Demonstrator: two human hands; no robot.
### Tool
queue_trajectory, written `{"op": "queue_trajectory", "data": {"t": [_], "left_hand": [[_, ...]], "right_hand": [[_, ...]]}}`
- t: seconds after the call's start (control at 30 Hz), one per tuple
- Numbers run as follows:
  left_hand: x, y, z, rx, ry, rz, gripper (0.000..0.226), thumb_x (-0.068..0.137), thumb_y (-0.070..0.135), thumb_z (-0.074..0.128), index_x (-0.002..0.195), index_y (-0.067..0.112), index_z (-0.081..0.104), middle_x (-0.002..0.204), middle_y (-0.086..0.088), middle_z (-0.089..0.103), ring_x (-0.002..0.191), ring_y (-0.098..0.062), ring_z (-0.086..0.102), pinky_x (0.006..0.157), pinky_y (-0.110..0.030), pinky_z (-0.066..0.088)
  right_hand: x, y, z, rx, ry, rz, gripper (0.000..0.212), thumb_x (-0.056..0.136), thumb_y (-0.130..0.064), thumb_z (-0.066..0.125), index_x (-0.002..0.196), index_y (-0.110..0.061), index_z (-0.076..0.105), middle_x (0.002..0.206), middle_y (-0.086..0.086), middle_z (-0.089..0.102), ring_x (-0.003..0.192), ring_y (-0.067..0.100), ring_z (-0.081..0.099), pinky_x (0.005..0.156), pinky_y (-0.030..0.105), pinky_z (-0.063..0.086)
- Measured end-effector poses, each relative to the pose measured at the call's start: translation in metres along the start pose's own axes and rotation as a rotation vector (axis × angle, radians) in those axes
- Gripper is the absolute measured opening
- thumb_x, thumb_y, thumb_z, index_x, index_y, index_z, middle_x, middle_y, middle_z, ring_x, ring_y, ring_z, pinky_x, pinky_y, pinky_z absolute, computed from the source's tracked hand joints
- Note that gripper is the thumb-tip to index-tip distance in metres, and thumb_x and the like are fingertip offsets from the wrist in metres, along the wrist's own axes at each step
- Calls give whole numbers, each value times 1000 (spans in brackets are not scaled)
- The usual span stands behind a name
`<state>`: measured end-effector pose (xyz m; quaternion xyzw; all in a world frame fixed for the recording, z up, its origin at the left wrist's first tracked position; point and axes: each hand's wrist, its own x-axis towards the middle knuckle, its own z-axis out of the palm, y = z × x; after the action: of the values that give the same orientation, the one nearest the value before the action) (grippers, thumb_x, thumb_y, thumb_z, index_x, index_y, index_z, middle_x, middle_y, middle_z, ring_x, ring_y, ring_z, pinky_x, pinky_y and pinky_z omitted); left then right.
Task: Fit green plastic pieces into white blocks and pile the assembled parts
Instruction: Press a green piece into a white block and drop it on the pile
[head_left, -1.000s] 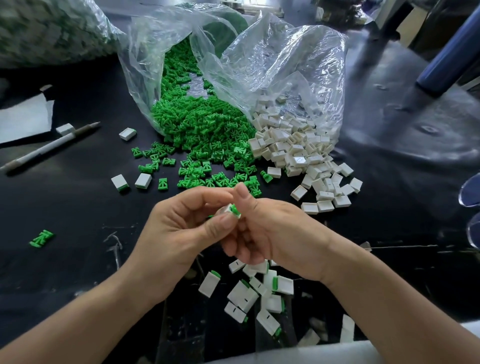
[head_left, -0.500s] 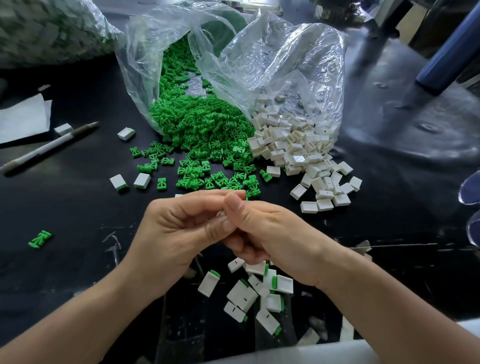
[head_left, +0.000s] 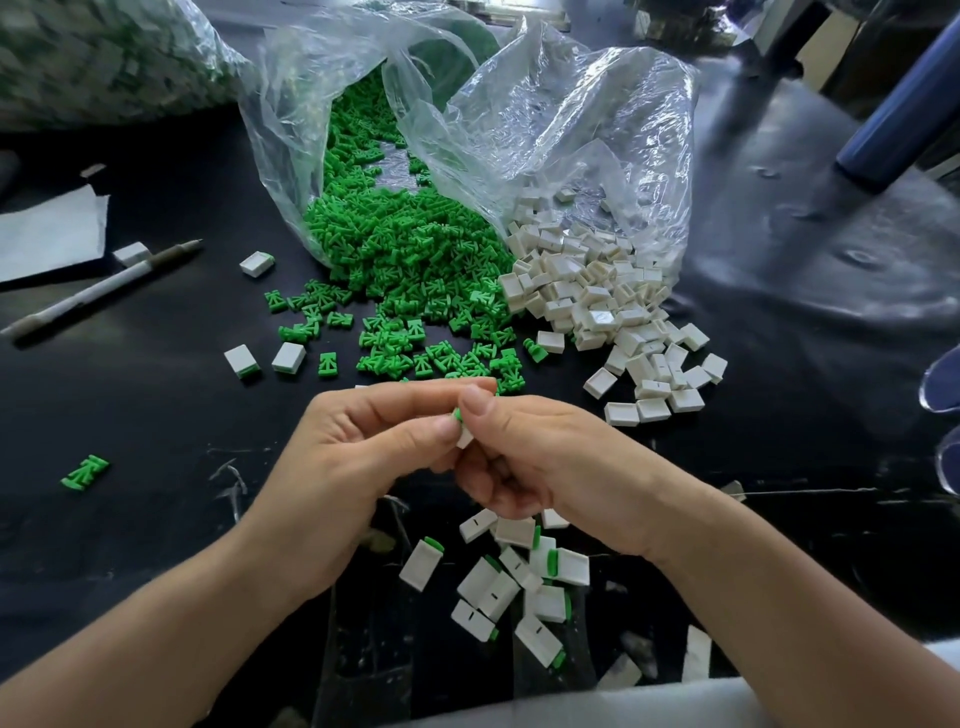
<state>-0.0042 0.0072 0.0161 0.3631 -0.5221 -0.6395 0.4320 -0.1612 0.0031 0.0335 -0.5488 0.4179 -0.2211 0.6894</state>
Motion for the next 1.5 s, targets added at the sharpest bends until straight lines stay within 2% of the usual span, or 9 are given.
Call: {"op": "queue_trajectory", "data": {"t": [0.17, 0.3, 0.4, 0.5, 0.63, 0.93, 1.2, 1.37, 1.5], "left_hand": [[0, -2, -2, -27, -15, -15, 33, 65, 25, 64, 93, 10, 75, 98, -17, 71, 82, -27, 69, 76, -34, 54], [1, -2, -2, -77, -30, -25, 29, 63, 23, 64, 87, 12, 76, 113, -5, 69, 95, -22, 68, 74, -26, 54], [1, -3, -2, -62, -23, -19, 27, 63, 23, 65, 86, 15, 77, 112, -4, 69, 97, -20, 68, 75, -24, 53], [1, -4, -3, -41, -12, 0, 24, 64, 24, 65, 83, 18, 77, 112, -2, 69, 101, -19, 66, 80, -26, 53], [2, -5, -2, -24, -4, 18, 22, 64, 24, 64, 81, 21, 78, 111, -1, 70, 108, -18, 63, 84, -25, 52], [2, -3, 1, -97, 35, -12, 21, 62, 4, 66, 77, 13, 77, 107, -4, 71, 101, -19, 67, 74, -21, 53], [2, -3, 3, -145, 59, -26, 22, 64, 1, 59, 74, 11, 77, 104, -5, 72, 98, -18, 67, 72, -20, 53], [3, -2, 1, -177, 35, -29, 24, 57, 6, 65, 77, 11, 77, 106, -6, 71, 98, -18, 68, 73, -20, 53], [3, -1, 1, -166, 32, -38, 26, 58, 4, 65, 80, 10, 77, 105, -7, 71, 93, -19, 69, 71, -21, 54]], "right_hand": [[-1, 0, -3, -50, -12, -13, 62, 85, -45, 36, 114, 8, 52, 63, -3, 45, 51, 4, 40, 49, 13, 32], [-1, -1, -5, -80, -10, -29, 62, 86, -44, 36, 115, 9, 51, 62, -5, 46, 50, 2, 40, 48, 11, 34], [-1, 1, -3, -99, 21, -38, 54, 87, -43, 35, 102, 5, 56, 62, -6, 46, 49, 0, 41, 49, 10, 35], [-1, 1, 2, -180, 86, -70, 38, 79, -50, 35, 77, -18, 55, 59, -13, 47, 51, -1, 42, 52, 12, 37], [2, 5, 3, -285, 152, -93, 28, 94, -37, 36, 71, -27, 48, 60, -13, 45, 54, -1, 40, 57, 18, 36], [4, 7, 6, -412, 201, -126, 23, 96, -36, 35, 75, -37, 44, 64, -20, 40, 55, -16, 42, 60, 15, 28], [5, 9, 6, -494, 216, -147, 21, 96, -38, 33, 95, -25, 49, 82, -14, 49, 81, 2, 47, 76, 26, 39], [6, 10, 7, -430, 219, -183, 37, 92, -46, 32, 99, -20, 58, 68, -18, 44, 63, -9, 44, 64, 16, 33], [6, 11, 3, -360, 222, -167, 62, 75, -60, 28, 98, -13, 62, 62, -14, 46, 58, -3, 44, 63, 20, 34]]}}
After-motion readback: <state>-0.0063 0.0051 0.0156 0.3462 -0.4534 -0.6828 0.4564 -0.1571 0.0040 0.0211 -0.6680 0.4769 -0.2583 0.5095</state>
